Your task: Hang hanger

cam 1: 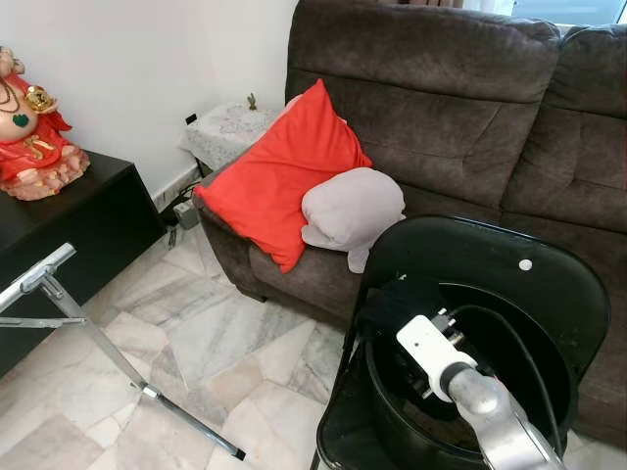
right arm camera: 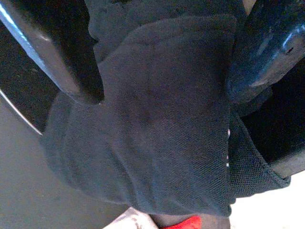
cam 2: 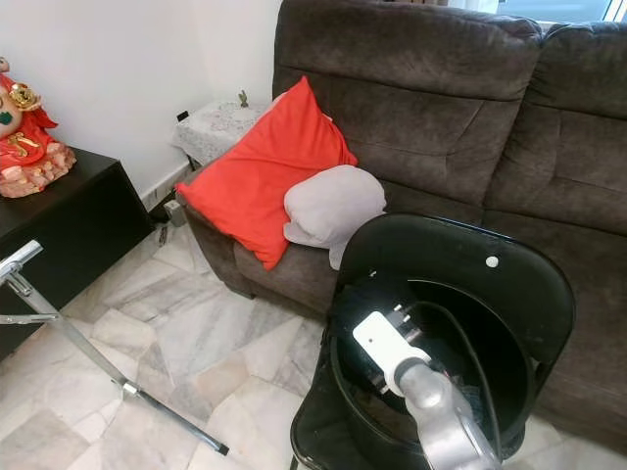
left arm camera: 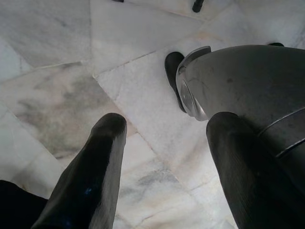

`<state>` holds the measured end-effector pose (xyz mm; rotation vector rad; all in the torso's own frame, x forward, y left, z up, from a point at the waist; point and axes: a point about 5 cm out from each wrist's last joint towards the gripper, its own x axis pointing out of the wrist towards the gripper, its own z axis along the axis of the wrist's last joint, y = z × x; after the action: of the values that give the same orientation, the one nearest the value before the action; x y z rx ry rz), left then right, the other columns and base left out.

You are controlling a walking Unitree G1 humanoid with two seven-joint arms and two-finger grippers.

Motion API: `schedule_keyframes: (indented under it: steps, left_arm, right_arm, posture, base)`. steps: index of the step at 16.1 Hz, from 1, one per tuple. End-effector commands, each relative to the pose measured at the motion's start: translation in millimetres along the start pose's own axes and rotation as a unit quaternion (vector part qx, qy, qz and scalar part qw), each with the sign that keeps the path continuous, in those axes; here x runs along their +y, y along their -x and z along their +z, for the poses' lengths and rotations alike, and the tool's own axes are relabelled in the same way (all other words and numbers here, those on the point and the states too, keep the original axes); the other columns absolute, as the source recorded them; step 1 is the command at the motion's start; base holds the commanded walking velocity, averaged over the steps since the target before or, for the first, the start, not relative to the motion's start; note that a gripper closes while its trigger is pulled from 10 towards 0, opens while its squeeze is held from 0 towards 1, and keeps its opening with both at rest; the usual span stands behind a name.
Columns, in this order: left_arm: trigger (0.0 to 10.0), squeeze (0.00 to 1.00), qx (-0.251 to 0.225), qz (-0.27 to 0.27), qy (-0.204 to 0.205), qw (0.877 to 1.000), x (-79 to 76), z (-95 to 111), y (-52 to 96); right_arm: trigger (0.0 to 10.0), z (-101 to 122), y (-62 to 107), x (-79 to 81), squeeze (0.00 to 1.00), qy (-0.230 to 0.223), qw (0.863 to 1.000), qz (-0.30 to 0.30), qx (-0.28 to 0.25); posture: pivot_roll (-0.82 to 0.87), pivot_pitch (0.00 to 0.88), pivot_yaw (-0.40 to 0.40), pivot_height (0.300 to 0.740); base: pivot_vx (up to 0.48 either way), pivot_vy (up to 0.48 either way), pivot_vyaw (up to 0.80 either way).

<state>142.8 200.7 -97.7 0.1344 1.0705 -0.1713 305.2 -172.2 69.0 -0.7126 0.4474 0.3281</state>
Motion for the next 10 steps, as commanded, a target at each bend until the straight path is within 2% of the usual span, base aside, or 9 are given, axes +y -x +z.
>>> schedule_keyframes:
  steps: [1, 5, 10]
  left_arm:
    - [10.0, 0.0, 0.016, 0.005, -0.003, 1.0, 4.5, -7, 2.1]
    - [10.0, 0.0, 0.017, 0.005, -0.004, 1.0, 5.6, -9, 2.6]
    - [10.0, 0.0, 0.018, 0.008, -0.005, 1.0, 7.1, -10, 3.1]
  right_arm:
    - [10.0, 0, -4.9, 6.8, 0.0, 0.014, 1.0, 0.008, 0.001]
    - [10.0, 6, -22.2, 15.0, 0.0, 0.006, 1.0, 0.028, -0.013]
    - [10.0, 21, -32.7, 9.5, 0.0, 0.01, 0.998, 0.014, -0.059]
  posture:
    - [0.06, 0.085, 0.101, 0.74]
    - [0.08, 0.095, 0.106, 0.74]
    - [0.09, 0.1, 0.108, 0.74]
  base:
    - [0.0, 0.0, 0.0]
    - [0.0, 0.0, 0.0]
    - [0.0, 0.0, 0.0]
